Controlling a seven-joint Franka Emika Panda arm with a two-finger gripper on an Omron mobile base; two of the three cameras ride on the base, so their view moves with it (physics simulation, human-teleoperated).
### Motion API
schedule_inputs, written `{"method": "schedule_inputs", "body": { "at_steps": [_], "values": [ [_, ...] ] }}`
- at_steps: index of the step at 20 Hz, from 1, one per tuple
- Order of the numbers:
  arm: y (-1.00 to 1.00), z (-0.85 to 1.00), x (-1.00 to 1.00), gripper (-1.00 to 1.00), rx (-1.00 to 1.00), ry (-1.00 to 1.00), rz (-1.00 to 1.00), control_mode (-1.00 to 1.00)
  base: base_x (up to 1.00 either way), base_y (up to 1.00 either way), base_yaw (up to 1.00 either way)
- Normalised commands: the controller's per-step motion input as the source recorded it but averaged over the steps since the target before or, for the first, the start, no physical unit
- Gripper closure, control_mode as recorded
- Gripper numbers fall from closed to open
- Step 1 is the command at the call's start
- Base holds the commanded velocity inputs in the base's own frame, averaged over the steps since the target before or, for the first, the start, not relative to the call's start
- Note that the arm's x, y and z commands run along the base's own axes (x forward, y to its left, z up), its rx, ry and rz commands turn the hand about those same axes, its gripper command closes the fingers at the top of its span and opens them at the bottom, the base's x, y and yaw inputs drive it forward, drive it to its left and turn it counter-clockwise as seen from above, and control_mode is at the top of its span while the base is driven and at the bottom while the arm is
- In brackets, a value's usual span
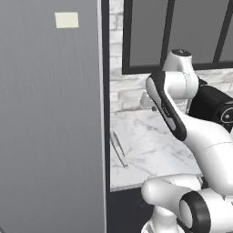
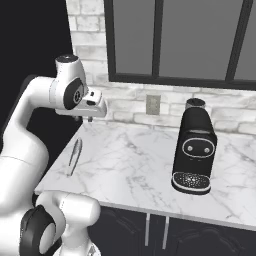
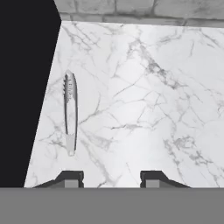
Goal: Pick up the tongs from the counter and place them near the plate next to the oven.
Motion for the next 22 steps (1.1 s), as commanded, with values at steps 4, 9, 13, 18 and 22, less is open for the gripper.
{"method": "schedule_inputs", "body": {
  "at_steps": [4, 9, 13, 18, 22],
  "values": [
    [0.14, -0.01, -0.16, -1.0, -0.02, -0.01, 0.01, -1.0, 0.0, 0.0, 0.0],
    [0.39, -0.32, -0.24, -1.0, -0.01, 0.03, 0.06, -1.0, 0.0, 0.0, 0.0],
    [0.47, -0.53, 0.0, -1.0, 0.0, 0.09, 0.03, -1.0, 0.0, 0.0, 0.0],
    [0.49, -0.6, 0.01, -1.0, -0.01, 0.15, 0.04, -1.0, 0.0, 0.0, 0.0],
    [0.42, -0.64, 0.15, -1.0, -0.01, 0.14, 0.01, -1.0, 0.0, 0.0, 0.0]
  ]
}}
